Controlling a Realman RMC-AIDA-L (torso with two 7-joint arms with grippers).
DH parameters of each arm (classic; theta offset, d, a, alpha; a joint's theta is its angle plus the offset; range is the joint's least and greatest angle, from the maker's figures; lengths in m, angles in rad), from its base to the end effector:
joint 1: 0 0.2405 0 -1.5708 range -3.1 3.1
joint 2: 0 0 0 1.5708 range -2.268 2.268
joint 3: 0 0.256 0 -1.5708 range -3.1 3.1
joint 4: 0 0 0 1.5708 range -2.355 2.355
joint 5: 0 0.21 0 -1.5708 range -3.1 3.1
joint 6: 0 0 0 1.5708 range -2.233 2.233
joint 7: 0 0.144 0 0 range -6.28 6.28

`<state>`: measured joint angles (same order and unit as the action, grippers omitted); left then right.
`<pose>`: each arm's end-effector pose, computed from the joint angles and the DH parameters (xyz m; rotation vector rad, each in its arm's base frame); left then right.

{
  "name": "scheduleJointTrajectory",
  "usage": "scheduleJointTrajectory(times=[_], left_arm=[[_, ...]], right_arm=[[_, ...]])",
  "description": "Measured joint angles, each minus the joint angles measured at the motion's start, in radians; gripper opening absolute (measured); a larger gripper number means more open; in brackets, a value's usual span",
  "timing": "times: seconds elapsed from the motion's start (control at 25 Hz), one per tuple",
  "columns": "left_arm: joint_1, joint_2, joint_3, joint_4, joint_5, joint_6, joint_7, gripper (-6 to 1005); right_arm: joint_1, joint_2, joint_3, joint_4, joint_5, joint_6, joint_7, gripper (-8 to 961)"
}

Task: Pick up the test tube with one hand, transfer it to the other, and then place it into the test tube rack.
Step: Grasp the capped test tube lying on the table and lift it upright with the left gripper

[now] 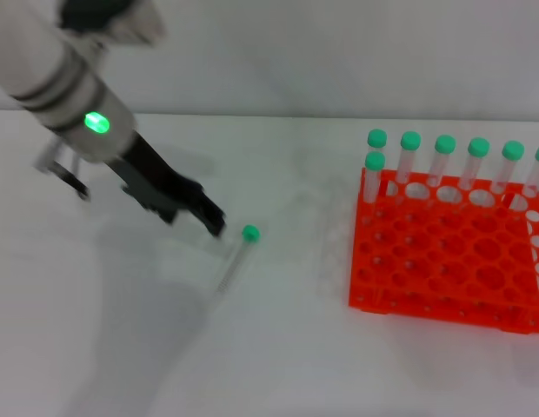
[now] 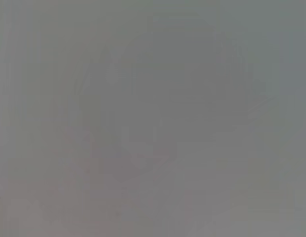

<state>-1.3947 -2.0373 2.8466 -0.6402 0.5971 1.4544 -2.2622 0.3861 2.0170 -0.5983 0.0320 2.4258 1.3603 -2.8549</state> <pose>-0.1681 0.4384 0.0256 -2.4208 -1.4019 0.4019 0.3794 0.2966 0.0515 -1.3906 0.5390 0.7061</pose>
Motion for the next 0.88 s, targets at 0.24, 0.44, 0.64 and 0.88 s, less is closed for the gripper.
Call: scheduleJointTrajectory(times=[0.24,0.44,0.64,0.88], left_arm=[[-0.024,-0.028,0.001,0.201,0.151,-0.157,-0.156,781],[-0.017,-0.036,0.000,0.276,0.169,-0.202,-0.216,762],[0.010,-0.037,-0.001,0.328,0.179,-0.248,-0.257,744],[0.027,-0.037,-0.001,0.344,0.193,-0.256,-0.288,722]], right_arm=[[-0.006,0.000,0.000,-0.007,0.001,-0.001,-0.001,768],[-0.008,-0.001,0.000,-0.011,0.001,-0.001,-0.002,768],[-0.009,-0.001,0.001,-0.025,0.001,-0.003,-0.002,768],[-0.008,-0.003,0.002,-0.042,0.001,-0.003,-0.002,768]])
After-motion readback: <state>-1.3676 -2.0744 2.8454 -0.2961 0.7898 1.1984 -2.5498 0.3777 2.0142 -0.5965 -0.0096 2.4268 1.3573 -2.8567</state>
